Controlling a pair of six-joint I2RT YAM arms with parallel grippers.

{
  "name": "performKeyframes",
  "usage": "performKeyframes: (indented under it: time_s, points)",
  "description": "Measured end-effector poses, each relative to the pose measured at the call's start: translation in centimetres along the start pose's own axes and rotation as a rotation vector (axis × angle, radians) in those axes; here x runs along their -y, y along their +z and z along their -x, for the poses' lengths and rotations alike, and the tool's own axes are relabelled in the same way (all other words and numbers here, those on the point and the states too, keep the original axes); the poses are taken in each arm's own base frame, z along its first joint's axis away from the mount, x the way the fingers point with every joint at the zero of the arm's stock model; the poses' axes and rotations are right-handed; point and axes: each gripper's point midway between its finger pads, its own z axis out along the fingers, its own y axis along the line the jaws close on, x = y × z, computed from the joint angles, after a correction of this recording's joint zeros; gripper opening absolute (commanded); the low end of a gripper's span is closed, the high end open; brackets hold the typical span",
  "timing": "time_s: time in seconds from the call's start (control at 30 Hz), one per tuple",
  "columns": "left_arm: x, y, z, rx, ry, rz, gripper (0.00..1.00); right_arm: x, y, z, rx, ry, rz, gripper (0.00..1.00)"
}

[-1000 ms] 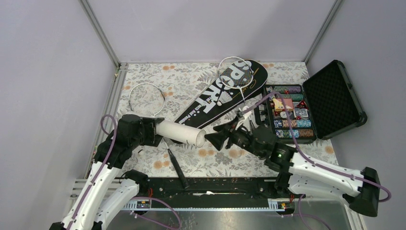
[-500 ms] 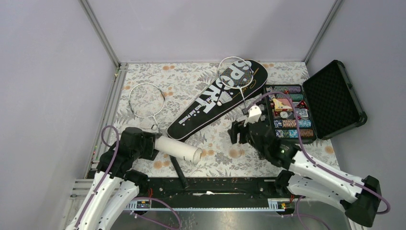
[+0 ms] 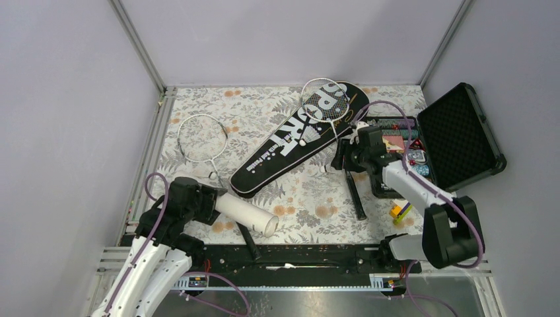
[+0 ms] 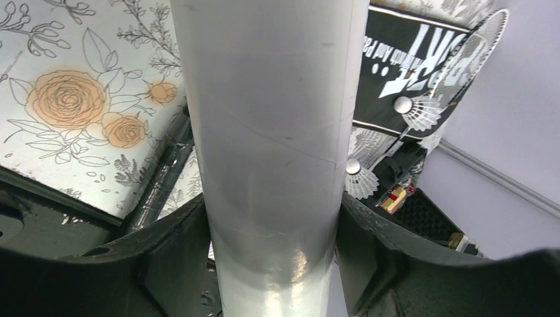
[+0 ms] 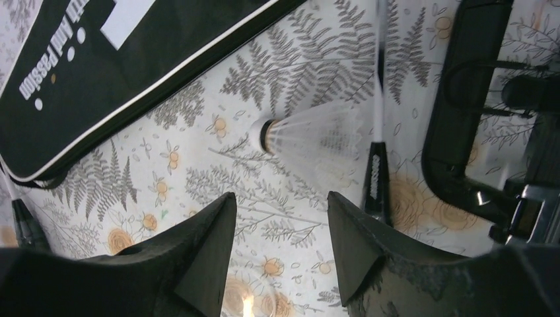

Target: Pack up the badminton gear

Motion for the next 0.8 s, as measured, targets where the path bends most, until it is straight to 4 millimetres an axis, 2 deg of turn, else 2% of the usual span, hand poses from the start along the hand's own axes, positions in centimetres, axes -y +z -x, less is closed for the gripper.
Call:
performKeyframes:
  time_s: [0.17, 0.3, 0.33, 0.43, 0.5, 0.57, 0.67, 0.8]
  points:
    - [-0.7, 0.3, -0.4, -0.021, 0.007, 0.024, 0.29, 1.3, 1.7, 0.8, -0.058, 0.071, 0.027, 0.60]
    - [-0.8, 0.3, -0.4, -0.023, 0.016, 0.028, 0.29, 1.3, 3.1, 0.3, -0.104, 0.087, 0.072, 0.54]
    - [-0.8, 0.2, -0.4, -0.023, 0.016, 0.027, 0.29, 1.1, 3.4, -0.1, -0.119, 0.089, 0.086, 0.49]
    - [-0.7, 0.1, -0.4, -0.022, 0.016, 0.022, 0.28, 1.1, 3.9, -0.7, -0.145, 0.085, 0.100, 0.20]
    - [-0.8, -0.1, -0.4, -0.021, 0.016, 0.027, 0.28, 1.3, 4.0, -0.7, -0.147, 0.086, 0.100, 0.09]
    - [-0.9, -0.3, -0.3, -0.019, 0.016, 0.035, 0.28, 1.2, 4.1, -0.3, -0.128, 0.085, 0.106, 0.01]
    - [-0.6, -1.0, -0.1, -0.008, 0.013, 0.042, 0.28, 0.3, 3.3, 0.5, -0.079, 0.084, 0.150, 0.00]
    - [0.4, -2.2, 0.3, 0.011, -0.012, 0.036, 0.28, -2.2, 0.3, 1.6, 0.015, 0.095, 0.260, 0.00]
